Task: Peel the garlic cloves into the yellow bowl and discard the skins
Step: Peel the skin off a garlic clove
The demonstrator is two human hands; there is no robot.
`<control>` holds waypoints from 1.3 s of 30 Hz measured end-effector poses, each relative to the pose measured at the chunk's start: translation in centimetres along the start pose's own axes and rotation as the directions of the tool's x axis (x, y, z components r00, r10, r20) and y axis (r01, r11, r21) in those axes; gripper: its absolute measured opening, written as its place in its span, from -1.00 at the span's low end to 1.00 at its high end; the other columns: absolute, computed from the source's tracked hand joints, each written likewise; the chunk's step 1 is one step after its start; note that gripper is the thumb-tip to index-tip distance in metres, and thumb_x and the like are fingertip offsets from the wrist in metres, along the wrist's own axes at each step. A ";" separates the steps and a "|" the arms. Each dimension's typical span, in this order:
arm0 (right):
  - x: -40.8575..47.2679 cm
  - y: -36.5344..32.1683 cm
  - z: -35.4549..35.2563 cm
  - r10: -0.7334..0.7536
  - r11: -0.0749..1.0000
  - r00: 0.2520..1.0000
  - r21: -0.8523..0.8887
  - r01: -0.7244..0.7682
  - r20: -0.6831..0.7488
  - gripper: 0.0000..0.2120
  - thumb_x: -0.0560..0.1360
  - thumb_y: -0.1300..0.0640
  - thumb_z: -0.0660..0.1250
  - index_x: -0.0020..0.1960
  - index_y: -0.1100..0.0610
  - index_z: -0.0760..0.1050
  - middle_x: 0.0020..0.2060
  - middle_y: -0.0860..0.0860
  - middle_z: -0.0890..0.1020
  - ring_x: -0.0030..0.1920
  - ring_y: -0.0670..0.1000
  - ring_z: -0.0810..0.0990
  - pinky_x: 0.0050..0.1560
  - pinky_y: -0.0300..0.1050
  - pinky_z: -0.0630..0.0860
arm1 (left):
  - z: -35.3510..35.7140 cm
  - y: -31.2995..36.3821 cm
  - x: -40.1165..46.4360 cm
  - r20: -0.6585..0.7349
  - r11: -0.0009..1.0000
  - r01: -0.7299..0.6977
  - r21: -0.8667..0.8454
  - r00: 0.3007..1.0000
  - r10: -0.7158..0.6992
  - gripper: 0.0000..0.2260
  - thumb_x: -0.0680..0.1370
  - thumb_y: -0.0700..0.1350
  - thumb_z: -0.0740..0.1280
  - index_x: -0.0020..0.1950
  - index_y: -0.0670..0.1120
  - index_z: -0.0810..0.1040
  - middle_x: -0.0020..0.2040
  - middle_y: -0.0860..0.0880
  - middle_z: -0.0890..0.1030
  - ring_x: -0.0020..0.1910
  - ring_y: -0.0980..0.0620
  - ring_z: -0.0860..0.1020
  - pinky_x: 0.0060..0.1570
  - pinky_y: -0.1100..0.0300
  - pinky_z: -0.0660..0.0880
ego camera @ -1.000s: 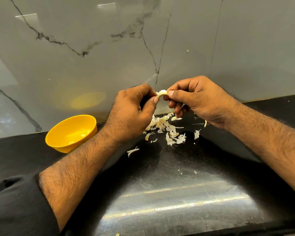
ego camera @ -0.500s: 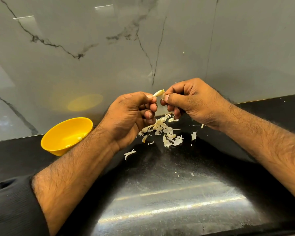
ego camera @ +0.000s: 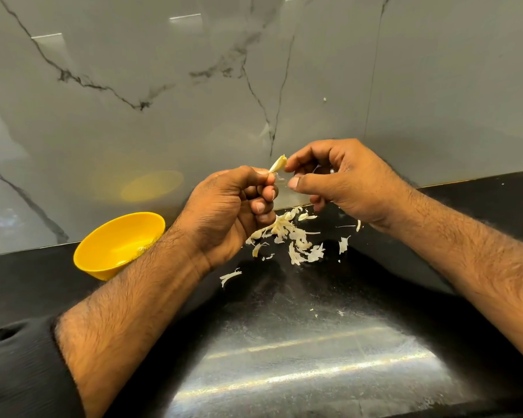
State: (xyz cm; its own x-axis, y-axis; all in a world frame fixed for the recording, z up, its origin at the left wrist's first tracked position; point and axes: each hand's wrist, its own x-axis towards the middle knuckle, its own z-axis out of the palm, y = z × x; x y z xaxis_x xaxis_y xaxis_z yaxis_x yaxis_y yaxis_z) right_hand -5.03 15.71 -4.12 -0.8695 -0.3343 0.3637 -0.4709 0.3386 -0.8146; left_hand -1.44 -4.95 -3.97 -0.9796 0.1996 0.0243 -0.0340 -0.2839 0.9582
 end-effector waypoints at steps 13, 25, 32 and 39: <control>0.2 0.7 0.1 0.004 0.956 1.000 0.293 -0.007 0.011 -0.80 0.56 0.14 0.49 0.15 0.17 0.71 -0.06 0.13 0.71 -0.15 0.02 0.62 -0.26 -0.12 0.57 | -0.5 -0.5 -0.3 0.055 0.931 -0.025 0.363 0.998 0.006 -0.78 0.71 -0.08 0.33 -0.04 -0.15 0.66 -0.28 -0.06 0.56 -0.40 0.07 0.43 -0.34 0.19 0.36; -0.2 0.1 0.0 -0.057 0.988 0.996 -0.141 0.066 0.064 -0.90 0.57 -0.01 0.49 0.00 0.00 0.72 -0.21 -0.01 0.74 -0.20 0.08 0.70 -0.16 0.02 0.70 | -2.2 0.2 0.3 0.063 0.671 -0.340 0.659 0.914 0.401 -0.92 0.64 -0.17 0.45 0.07 -0.17 0.71 -0.16 -0.09 0.72 -0.34 0.10 0.59 -0.36 0.36 0.49; -0.3 -0.4 0.0 0.010 1.000 0.990 0.009 -0.011 0.143 -0.87 0.61 0.15 0.43 0.10 0.17 0.67 -0.18 0.05 0.78 -0.18 0.08 0.79 -0.23 -0.09 0.67 | -2.5 0.2 0.4 0.120 0.645 -0.337 0.686 0.927 0.356 -0.91 0.65 -0.20 0.44 0.08 -0.20 0.71 -0.19 -0.08 0.72 -0.34 0.03 0.64 -0.38 0.35 0.50; -0.3 -0.5 0.2 -0.004 0.998 0.990 -0.064 0.013 0.143 -0.89 0.59 0.08 0.45 0.06 0.08 0.69 -0.19 0.01 0.77 -0.20 0.03 0.78 -0.22 -0.17 0.66 | -2.5 0.2 0.4 0.127 0.641 -0.320 0.698 0.936 0.329 -0.92 0.65 -0.20 0.42 0.05 -0.19 0.69 -0.21 -0.09 0.70 -0.35 0.06 0.63 -0.38 0.36 0.50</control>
State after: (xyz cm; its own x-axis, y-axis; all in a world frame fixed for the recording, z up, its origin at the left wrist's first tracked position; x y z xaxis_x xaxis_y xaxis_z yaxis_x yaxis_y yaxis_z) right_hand -4.46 15.51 -3.88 -0.8374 -0.4580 0.2983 -0.4907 0.3896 -0.7793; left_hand -2.33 -7.26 -4.47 -0.9028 0.2123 0.3741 0.4298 0.4090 0.8050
